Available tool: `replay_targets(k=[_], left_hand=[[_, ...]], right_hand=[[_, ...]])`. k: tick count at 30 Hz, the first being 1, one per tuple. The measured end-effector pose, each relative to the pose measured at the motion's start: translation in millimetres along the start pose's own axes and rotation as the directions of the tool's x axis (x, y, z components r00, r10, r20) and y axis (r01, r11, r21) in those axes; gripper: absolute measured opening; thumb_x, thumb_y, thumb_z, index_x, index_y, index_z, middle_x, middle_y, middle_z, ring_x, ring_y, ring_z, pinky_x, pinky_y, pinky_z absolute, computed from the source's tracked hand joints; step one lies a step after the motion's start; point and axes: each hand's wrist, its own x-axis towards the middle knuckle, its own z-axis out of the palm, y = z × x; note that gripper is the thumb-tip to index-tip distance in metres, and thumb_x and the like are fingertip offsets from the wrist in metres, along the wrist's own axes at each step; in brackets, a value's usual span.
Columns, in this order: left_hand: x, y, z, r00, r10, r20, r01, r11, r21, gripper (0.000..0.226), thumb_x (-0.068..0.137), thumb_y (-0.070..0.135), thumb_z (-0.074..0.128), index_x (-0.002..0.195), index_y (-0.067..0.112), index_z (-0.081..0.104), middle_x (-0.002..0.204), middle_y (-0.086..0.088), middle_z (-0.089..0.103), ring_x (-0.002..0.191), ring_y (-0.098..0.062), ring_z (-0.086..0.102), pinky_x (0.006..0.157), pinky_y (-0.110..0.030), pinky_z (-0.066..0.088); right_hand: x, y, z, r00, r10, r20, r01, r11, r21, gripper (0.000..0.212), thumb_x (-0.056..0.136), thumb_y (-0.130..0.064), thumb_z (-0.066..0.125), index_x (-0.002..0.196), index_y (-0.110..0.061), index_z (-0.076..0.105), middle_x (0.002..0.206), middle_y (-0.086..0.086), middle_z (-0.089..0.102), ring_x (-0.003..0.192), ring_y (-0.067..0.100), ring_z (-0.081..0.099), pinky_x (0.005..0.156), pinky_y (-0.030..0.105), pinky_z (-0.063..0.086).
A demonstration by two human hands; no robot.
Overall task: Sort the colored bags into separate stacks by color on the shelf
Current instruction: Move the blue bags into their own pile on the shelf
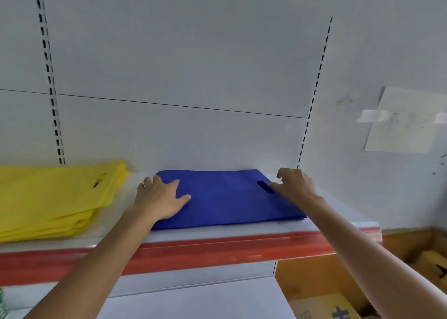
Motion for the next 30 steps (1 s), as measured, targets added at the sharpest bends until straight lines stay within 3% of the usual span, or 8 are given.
replay_targets(k=[4, 7, 10, 14, 19, 25, 28, 30], left_hand=[[0.2, 0.0, 9.3, 0.999, -0.016, 0.043, 0.018, 0.999, -0.043, 0.06, 0.094, 0.057, 0.025, 0.146, 0.027, 0.027, 0.148, -0.017, 0.028, 0.135, -0.031, 0.026, 0.11, -0.037, 0.024], [-0.5, 1.3, 10.9, 0.999, -0.049, 0.014, 0.049, 0.999, -0.009, 0.059, 0.094, 0.058, 0.025, 0.144, 0.028, 0.031, 0.145, -0.018, 0.029, 0.134, -0.032, 0.028, 0.108, -0.035, 0.026], [0.2, 3.0, 10.8, 0.996, -0.089, -0.004, 0.089, 0.996, -0.014, 0.059, 0.093, 0.059, 0.026, 0.143, 0.029, 0.032, 0.142, -0.017, 0.037, 0.13, -0.032, 0.035, 0.105, -0.035, 0.029], [-0.7, 4.1, 13.6, 0.995, -0.054, -0.084, 0.053, 0.999, -0.009, 0.055, 0.094, 0.054, 0.03, 0.133, 0.019, 0.048, 0.129, -0.011, 0.051, 0.124, -0.027, 0.041, 0.1, -0.032, 0.033], [1.9, 3.2, 11.5, 0.974, -0.005, -0.225, 0.014, 0.999, 0.035, 0.05, 0.093, 0.05, 0.038, 0.12, 0.015, 0.06, 0.12, -0.008, 0.052, 0.119, -0.023, 0.041, 0.098, -0.029, 0.033], [-2.6, 5.0, 12.0, 0.971, -0.009, -0.239, -0.005, 0.998, -0.058, 0.042, 0.094, 0.04, 0.04, 0.108, 0.01, 0.065, 0.116, -0.01, 0.052, 0.116, -0.024, 0.044, 0.095, -0.03, 0.035], [-5.5, 4.2, 10.9, 0.959, 0.02, -0.282, -0.051, 0.993, -0.104, 0.035, 0.093, 0.032, 0.046, 0.117, 0.012, 0.063, 0.135, -0.009, 0.044, 0.126, -0.024, 0.037, 0.101, -0.031, 0.032], [-5.2, 3.5, 9.2, 0.95, 0.015, -0.313, -0.079, 0.978, -0.193, 0.033, 0.092, 0.026, 0.052, 0.12, 0.014, 0.062, 0.137, -0.007, 0.044, 0.127, -0.021, 0.039, 0.099, -0.027, 0.034]], right_hand=[[14.9, 8.2, 10.5, 0.997, 0.018, 0.081, -0.018, 1.0, 0.008, 0.043, 0.091, -0.045, 0.05, 0.115, -0.01, 0.055, 0.119, 0.01, 0.058, 0.103, 0.029, 0.056, 0.076, 0.031, 0.041], [17.8, 9.8, 21.8, 0.995, -0.008, 0.101, 0.006, 1.0, 0.022, 0.034, 0.092, -0.045, 0.047, 0.093, -0.013, 0.056, 0.11, 0.01, 0.059, 0.09, 0.029, 0.054, 0.068, 0.03, 0.037], [19.3, 8.8, 24.3, 0.998, -0.039, 0.058, 0.04, 0.999, -0.013, 0.037, 0.091, -0.045, 0.047, 0.069, -0.016, 0.042, 0.09, 0.007, 0.055, 0.079, 0.027, 0.049, 0.06, 0.029, 0.034], [18.6, 7.2, 26.1, 0.996, -0.083, 0.027, 0.084, 0.996, -0.021, 0.03, 0.092, -0.038, 0.047, 0.079, -0.012, 0.048, 0.081, 0.004, 0.05, 0.075, 0.027, 0.047, 0.062, 0.028, 0.033], [16.1, 5.4, 25.0, 0.992, -0.116, -0.042, 0.112, 0.99, -0.09, 0.038, 0.094, -0.029, 0.043, 0.062, -0.014, 0.032, 0.064, 0.0, 0.037, 0.073, 0.028, 0.044, 0.063, 0.029, 0.031], [13.6, 5.3, 25.1, 0.987, -0.144, -0.068, 0.137, 0.985, -0.107, 0.027, 0.097, -0.03, 0.04, 0.081, -0.01, 0.047, 0.082, 0.007, 0.049, 0.075, 0.028, 0.045, 0.066, 0.03, 0.033], [12.6, 3.8, 26.4, 0.983, -0.159, -0.097, 0.146, 0.981, -0.13, 0.022, 0.095, -0.021, 0.038, 0.087, -0.008, 0.053, 0.089, 0.011, 0.059, 0.074, 0.028, 0.046, 0.067, 0.031, 0.033], [14.3, 4.2, 27.0, 0.98, -0.166, -0.112, 0.151, 0.98, -0.132, 0.024, 0.096, -0.021, 0.036, 0.096, -0.008, 0.057, 0.097, 0.013, 0.063, 0.074, 0.029, 0.045, 0.068, 0.031, 0.033]])
